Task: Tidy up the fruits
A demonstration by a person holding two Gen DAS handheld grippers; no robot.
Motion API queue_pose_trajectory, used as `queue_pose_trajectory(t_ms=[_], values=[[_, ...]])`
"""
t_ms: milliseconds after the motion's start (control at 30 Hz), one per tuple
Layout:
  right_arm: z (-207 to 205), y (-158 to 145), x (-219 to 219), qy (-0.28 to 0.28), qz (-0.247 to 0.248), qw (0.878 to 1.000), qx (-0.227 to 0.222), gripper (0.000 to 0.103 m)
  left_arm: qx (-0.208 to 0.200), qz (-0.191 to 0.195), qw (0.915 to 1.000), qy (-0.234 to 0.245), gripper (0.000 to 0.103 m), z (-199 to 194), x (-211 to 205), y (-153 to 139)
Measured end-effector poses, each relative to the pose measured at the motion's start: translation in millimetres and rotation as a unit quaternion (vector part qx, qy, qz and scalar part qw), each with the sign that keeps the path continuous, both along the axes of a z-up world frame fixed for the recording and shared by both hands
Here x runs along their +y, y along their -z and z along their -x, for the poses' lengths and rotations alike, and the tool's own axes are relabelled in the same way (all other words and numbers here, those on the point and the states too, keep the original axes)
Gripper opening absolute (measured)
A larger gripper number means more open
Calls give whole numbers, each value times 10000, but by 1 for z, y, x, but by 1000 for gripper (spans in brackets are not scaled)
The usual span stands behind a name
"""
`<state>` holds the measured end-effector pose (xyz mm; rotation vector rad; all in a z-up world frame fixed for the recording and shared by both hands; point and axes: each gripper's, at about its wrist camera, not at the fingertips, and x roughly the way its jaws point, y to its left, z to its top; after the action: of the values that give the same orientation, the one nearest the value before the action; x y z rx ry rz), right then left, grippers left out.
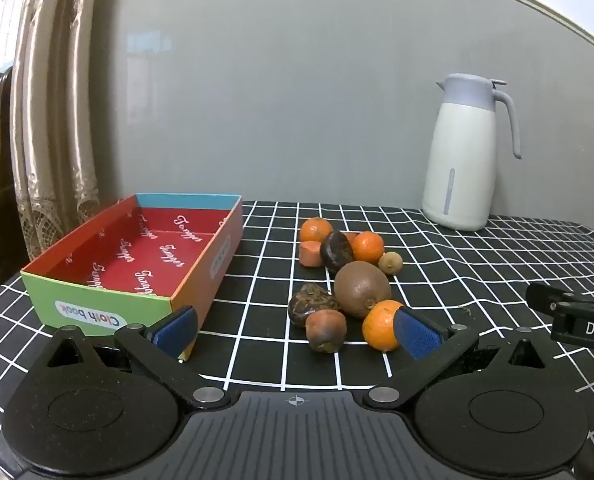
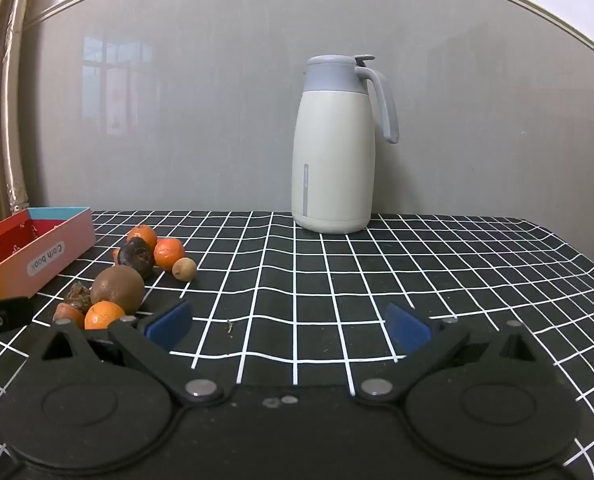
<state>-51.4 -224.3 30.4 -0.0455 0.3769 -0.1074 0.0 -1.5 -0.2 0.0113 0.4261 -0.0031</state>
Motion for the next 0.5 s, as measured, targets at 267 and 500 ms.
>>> queue_pose_trajectory(t_ms=[267, 500], values=[[-2, 1, 2, -22, 25, 10000, -4, 103, 17, -76, 10000, 58, 103, -3, -12, 1], [-1, 0, 3, -26, 38, 10000, -7, 103, -32, 80, 9999, -75, 103, 0, 2, -2]])
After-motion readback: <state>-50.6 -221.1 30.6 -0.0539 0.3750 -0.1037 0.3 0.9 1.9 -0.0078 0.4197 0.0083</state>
